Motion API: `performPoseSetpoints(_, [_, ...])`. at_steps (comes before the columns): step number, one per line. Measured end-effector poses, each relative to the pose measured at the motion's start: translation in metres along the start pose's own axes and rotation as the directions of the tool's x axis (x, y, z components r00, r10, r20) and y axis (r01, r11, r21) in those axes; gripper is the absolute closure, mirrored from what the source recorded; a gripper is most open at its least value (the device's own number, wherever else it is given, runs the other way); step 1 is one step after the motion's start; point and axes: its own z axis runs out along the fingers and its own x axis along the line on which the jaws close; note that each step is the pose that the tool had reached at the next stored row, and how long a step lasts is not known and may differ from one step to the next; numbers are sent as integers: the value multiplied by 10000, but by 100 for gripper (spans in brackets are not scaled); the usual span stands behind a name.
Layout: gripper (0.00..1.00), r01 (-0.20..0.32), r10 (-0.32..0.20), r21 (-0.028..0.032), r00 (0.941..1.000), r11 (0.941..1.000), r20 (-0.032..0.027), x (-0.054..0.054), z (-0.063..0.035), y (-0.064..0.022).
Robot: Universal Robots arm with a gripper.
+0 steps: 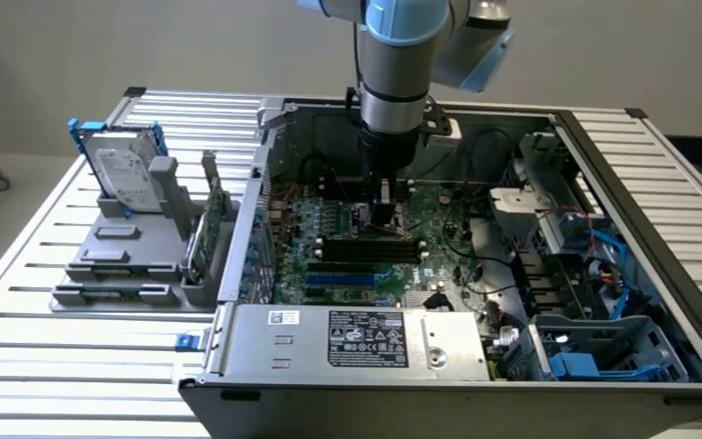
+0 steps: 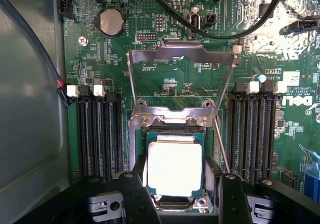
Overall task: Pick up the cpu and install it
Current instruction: 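Place the cpu into insertion slot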
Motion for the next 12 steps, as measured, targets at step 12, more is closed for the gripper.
performPoseSetpoints(12, [46, -1, 1, -10, 10000, 10000, -1, -7, 24, 6])
